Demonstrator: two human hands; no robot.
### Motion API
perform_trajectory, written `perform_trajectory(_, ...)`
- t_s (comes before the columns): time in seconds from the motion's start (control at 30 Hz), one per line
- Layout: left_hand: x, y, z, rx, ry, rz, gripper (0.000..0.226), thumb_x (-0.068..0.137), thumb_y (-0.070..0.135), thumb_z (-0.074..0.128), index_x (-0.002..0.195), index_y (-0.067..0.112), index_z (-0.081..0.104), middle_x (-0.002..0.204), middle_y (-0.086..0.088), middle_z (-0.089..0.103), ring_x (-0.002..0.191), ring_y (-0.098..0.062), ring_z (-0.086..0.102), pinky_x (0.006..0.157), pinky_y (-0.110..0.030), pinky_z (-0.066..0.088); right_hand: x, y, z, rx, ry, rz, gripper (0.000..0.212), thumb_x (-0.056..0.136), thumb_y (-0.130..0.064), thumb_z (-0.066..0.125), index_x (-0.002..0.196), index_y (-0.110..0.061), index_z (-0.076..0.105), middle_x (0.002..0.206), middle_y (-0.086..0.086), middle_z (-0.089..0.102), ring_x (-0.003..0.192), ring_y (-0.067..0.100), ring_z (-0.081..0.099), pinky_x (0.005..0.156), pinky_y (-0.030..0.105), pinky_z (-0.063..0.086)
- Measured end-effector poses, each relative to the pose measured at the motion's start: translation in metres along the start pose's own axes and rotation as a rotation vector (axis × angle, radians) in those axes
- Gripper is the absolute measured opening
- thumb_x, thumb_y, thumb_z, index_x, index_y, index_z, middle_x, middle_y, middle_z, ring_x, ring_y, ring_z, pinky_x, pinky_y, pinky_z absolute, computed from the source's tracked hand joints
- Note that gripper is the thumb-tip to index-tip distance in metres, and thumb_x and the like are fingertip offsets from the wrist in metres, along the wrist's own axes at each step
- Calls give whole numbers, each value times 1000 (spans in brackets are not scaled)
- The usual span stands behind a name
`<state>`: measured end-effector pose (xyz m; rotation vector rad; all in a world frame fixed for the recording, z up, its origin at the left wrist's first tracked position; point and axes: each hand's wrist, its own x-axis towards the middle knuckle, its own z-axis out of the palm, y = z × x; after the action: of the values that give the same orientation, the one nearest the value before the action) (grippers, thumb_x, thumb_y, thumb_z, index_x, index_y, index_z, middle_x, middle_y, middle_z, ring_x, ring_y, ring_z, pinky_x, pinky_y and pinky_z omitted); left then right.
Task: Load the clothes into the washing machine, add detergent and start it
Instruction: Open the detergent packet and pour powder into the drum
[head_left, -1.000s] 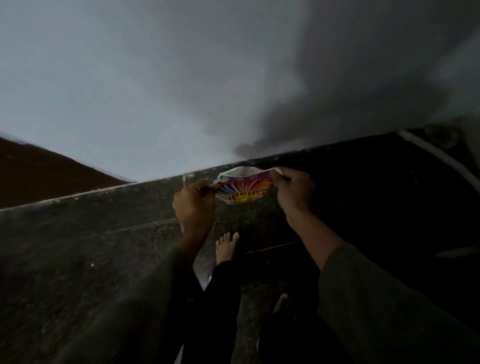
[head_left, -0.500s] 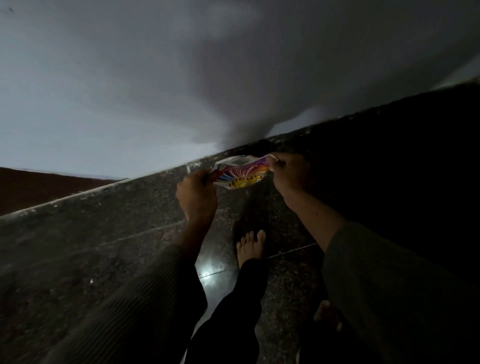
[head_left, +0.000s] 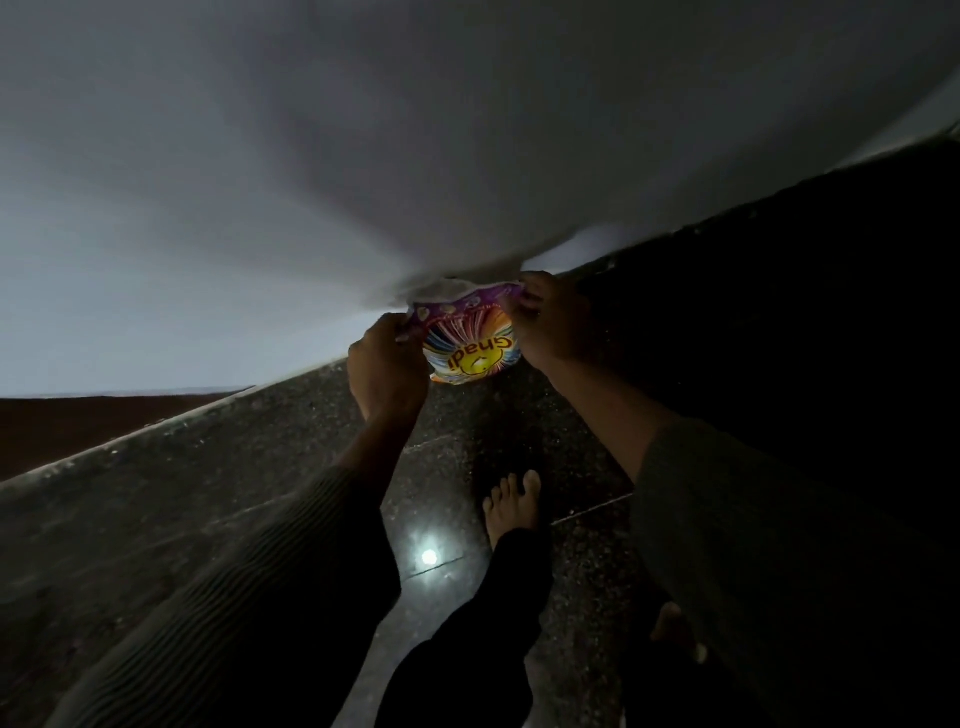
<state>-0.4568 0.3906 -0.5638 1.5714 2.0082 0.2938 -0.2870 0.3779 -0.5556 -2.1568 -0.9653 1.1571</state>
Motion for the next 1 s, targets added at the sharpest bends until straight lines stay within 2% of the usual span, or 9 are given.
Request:
perform_trajectory(0.1, -15, 8, -9, 86, -6, 44, 31, 91, 27, 61, 122, 29, 61, 115, 2, 71, 101, -24, 68, 78, -37, 55, -15, 1, -13, 14, -3, -6, 27, 92, -16, 66, 114, 0, 65, 113, 16, 69, 104, 26, 66, 78, 28, 49)
perform_trajectory(0.2, -36, 26, -22, 175, -27, 167, 40, 92, 25, 61, 131, 23, 54, 135, 1, 58, 111, -25, 61, 79, -39, 50, -41, -1, -33, -13, 31, -36, 25, 92, -14, 65, 112, 0, 66, 111, 17, 69, 103, 28, 65, 85, 35, 51)
perform_trajectory(0.3, -60, 43, -34, 238, -100, 326, 46, 93, 27, 61, 137, 21, 50, 142, -3, 52, 117, -27, 58, 80, -43, 53, -76, -7, -57, -118, 59, -62, 33, 95, -22, 61, 122, -2, 62, 122, 16, 64, 115, 28, 58, 95, 35, 46)
perform_trajectory(0.37, -79, 52, -43, 263, -168, 431, 48, 93, 29, 60, 139, 19, 50, 144, -6, 50, 122, -28, 56, 85, -44, 55, -104, -10, -77, -233, 69, -81, 41, 98, -28, 56, 132, -6, 55, 136, 13, 54, 129, 26, 47, 102, 31, 38)
perform_trajectory(0.47, -112, 74, -62, 279, -241, 575, 49, 95, 33, 55, 141, 18, 48, 148, -8, 46, 130, -31, 48, 89, -46, 54, -148, -14, -109, -424, 79, -95, 55, 99, -36, 49, 147, -9, 38, 157, 11, 30, 147, 27, 19, 115, 38, 26)
perform_trajectory(0.53, -142, 92, -79, 306, -255, 671, 52, 97, 42, 45, 142, 16, 46, 149, -10, 44, 133, -32, 44, 95, -47, 50, -180, -13, -128, -541, 116, -107, 64, 98, -44, 47, 150, -10, 32, 161, 12, 20, 151, 28, 8, 119, 43, 25)
perform_trajectory(0.63, -190, 117, -103, 350, -264, 750, 67, 95, 54, 25, 148, 15, 40, 155, -11, 36, 143, -30, 32, 111, -48, 33, -227, -12, -154, -639, 171, -125, 75, 97, -58, 38, 154, -11, 23, 163, 12, 10, 151, 30, 0, 119, 49, 22)
perform_trajectory(0.7, -220, 129, -114, 383, -256, 806, 70, 95, 56, 24, 149, 15, 37, 157, -10, 33, 146, -29, 28, 115, -48, 30, -262, -10, -171, -691, 178, -135, 79, 97, -62, 31, 155, -11, 16, 164, 12, 3, 151, 30, -5, 120, 52, 16)
perform_trajectory(1.0, -349, 195, -187, 368, -142, 1013, 64, 96, 50, 31, 144, 10, 45, 150, -15, 42, 140, -33, 37, 112, -55, 31, -407, -30, -267, -789, 351, -210, 76, 98, -59, 31, 155, -9, 19, 163, 16, 9, 151, 31, -1, 118, 55, 16)
